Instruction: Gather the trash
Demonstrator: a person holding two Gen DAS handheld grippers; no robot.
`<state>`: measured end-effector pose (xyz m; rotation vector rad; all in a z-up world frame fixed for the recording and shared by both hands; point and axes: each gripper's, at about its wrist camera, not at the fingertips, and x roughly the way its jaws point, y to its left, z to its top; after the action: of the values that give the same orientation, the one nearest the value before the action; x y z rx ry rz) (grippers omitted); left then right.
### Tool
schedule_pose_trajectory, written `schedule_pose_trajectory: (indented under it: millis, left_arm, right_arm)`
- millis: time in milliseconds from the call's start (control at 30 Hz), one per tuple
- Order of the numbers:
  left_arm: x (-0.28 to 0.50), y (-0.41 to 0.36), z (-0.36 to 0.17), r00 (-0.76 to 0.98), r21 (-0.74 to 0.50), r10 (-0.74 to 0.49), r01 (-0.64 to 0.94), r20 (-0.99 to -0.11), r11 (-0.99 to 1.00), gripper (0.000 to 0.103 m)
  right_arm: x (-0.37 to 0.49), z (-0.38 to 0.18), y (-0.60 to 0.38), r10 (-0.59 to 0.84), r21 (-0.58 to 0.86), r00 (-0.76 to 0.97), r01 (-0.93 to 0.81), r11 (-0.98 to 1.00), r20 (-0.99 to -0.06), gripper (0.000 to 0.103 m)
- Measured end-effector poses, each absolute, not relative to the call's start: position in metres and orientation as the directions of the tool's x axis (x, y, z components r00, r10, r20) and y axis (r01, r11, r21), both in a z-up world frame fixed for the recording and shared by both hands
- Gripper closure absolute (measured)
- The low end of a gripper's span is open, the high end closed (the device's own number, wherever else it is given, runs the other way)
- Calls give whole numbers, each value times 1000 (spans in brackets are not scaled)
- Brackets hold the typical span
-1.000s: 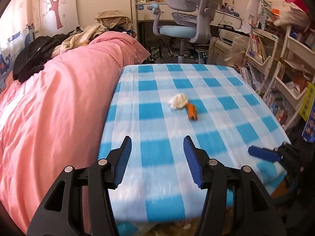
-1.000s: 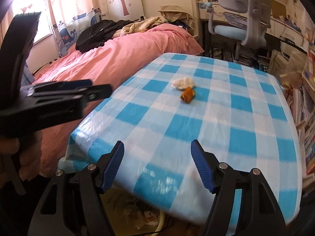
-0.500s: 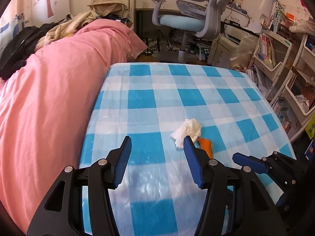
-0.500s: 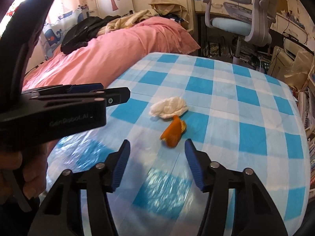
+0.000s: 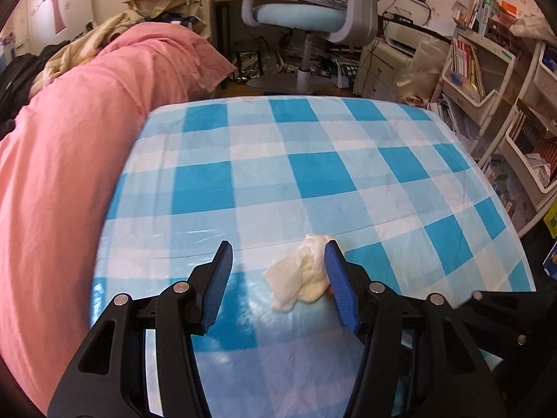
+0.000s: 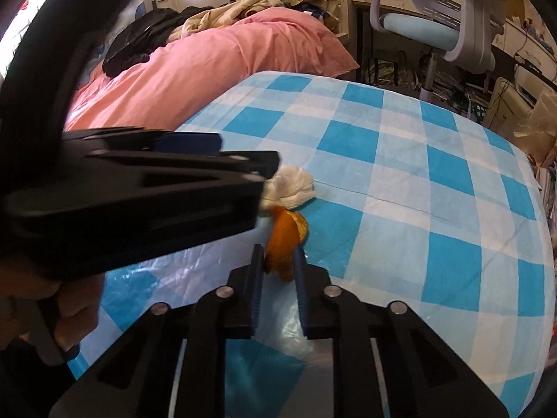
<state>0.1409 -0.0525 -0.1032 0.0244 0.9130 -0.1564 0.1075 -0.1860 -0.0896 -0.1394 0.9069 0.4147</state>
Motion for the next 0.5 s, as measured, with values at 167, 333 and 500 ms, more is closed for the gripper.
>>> schedule_pose_trajectory:
  millis: [167,333,500]
  left_arm:
    - [150,-70,-118,577,-4,-107,177,-810,984,51]
    - [148,-79,-121,553,-16,-137,217,-822,976,92]
    - [129,-79,-107,585,2,-130,220,-801,976,92]
  right_arm:
    - [101,-86,-199,300,63,532,-417,907,-792,89]
    - [93,-79,-202,321,77,526,-432,898,-787,89]
    - [81,-69,-204,342,90,535,-440,893,-773,90]
